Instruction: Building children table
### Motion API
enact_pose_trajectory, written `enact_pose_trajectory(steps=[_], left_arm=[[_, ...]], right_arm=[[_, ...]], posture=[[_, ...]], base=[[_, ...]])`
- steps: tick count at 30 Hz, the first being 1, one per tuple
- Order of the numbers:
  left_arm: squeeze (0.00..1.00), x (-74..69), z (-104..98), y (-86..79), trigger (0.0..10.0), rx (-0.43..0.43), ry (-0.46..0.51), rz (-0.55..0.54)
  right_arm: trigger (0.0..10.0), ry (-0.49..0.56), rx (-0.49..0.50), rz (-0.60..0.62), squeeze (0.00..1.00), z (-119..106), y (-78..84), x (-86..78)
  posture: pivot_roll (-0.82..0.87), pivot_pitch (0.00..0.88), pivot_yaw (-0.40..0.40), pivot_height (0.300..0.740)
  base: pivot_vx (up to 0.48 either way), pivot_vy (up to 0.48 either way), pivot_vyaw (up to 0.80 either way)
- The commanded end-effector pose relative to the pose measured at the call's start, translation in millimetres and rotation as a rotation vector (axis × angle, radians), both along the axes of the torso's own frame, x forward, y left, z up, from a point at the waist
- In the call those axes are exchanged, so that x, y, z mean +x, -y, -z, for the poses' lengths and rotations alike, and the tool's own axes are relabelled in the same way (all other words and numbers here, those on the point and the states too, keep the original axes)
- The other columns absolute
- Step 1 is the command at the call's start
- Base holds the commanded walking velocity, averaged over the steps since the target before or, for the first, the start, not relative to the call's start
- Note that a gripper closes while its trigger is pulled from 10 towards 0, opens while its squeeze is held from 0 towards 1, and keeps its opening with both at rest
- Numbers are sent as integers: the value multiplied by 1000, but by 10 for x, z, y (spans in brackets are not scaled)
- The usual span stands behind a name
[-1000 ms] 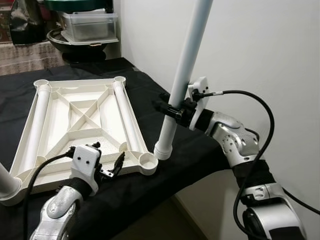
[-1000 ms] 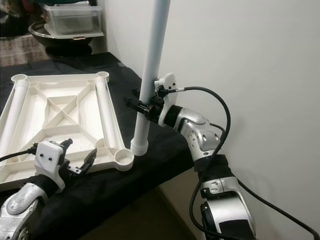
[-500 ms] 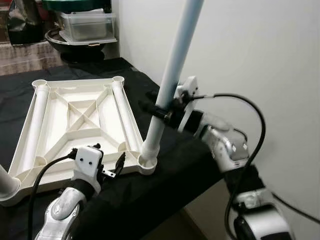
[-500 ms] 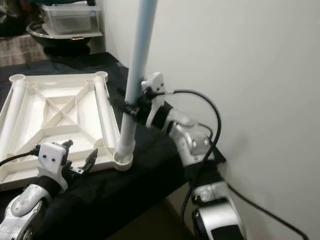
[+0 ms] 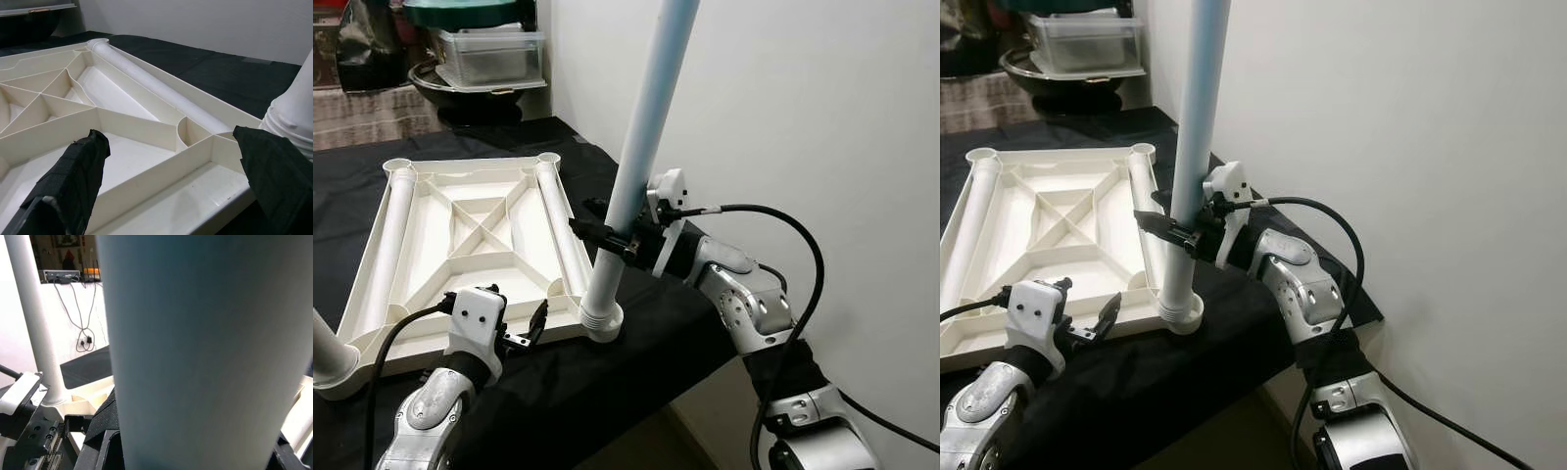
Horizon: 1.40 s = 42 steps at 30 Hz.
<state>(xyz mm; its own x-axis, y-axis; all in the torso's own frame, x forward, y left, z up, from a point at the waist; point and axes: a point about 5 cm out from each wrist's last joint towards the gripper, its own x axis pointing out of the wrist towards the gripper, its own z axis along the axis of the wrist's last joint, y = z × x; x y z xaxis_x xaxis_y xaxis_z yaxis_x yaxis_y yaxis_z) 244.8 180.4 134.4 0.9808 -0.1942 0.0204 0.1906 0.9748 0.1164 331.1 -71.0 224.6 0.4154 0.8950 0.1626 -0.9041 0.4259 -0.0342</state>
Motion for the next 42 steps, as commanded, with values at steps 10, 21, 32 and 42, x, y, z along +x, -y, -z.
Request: enact_pose_trajectory(steps=[10,21,32,42], left_arm=[[0,6,29,15,10000,4,-9,16],[0,55,13,9,10000,7,-5,22],[0,27,39,31,10000,1,-12,23],[0,15,74,45,10000,-4,-24,26]], right_arm=[[0,-198,-55,61,0,406,189,90],[0,-163,-120,-111,0,413,18,-58],[0,-152,-138,-145,0,370,-97,-21],[0,-183,-126,-139,0,434,-83,14]], posture=[[46,0,-114,740],[46,0,-113,740],[56,0,-127,740],[65,0,-136,740]], base=[[0,0,0],[0,0,0],[0,0,0],[0,0,0]])
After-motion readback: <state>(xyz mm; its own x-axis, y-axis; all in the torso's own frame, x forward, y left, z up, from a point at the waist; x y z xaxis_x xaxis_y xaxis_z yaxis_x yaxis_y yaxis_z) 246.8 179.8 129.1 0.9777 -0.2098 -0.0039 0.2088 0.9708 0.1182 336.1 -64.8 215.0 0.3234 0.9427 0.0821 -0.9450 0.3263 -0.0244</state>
